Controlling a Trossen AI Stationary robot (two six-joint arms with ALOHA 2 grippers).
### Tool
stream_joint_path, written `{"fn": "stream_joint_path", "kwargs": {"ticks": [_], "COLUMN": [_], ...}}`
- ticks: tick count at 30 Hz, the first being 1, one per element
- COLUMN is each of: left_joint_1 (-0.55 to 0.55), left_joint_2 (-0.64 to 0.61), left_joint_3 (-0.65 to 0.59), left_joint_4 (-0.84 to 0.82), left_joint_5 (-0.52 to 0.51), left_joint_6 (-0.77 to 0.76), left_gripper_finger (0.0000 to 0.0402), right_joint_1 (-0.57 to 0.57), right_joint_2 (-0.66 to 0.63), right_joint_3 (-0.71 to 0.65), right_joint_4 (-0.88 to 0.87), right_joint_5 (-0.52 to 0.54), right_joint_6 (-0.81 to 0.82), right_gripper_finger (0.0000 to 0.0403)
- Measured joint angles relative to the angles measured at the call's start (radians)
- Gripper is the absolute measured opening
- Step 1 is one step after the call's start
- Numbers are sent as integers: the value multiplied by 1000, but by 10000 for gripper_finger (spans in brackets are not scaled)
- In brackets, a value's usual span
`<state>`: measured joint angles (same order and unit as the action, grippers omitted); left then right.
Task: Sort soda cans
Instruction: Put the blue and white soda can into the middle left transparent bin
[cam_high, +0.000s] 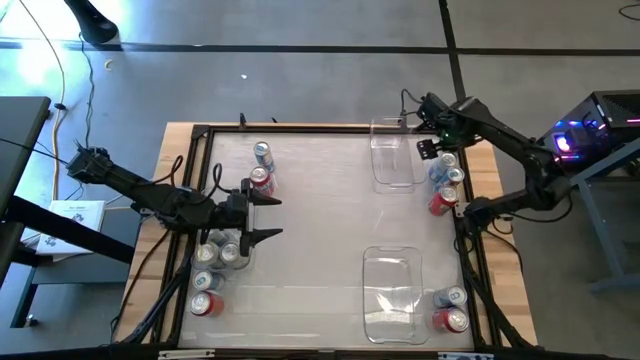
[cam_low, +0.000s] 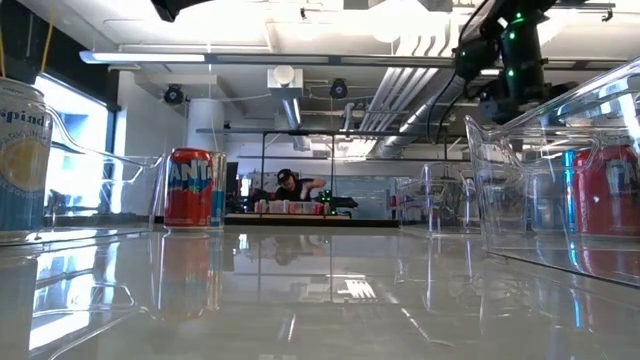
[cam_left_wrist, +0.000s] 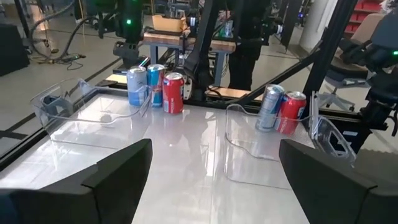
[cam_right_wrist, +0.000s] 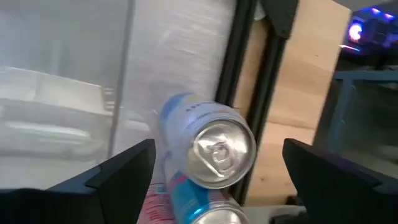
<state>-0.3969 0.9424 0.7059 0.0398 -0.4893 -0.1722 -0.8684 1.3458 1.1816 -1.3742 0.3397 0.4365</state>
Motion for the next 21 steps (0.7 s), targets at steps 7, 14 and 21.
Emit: {"fn": "stream_joint_path", "kwargs": {"ticks": [7, 14, 21], "left_joint_1": [0, 0, 0], "left_joint_2": [0, 0, 0], "left_joint_3": [0, 0, 0], "left_joint_4": [-21, -21, -21], "left_joint_5": [0, 0, 0], "left_joint_6": [0, 0, -6], "left_gripper_finger": [346, 346, 346], "right_joint_1": [10, 11, 11], "right_joint_2": [50, 73, 73], "right_joint_3": [-26, -32, -91], "right_joint_4": [-23, -45, 8], "right_joint_5": [29, 23, 25], "right_joint_6": [-9, -51, -105], "right_gripper_finger": [348, 348, 348]}}
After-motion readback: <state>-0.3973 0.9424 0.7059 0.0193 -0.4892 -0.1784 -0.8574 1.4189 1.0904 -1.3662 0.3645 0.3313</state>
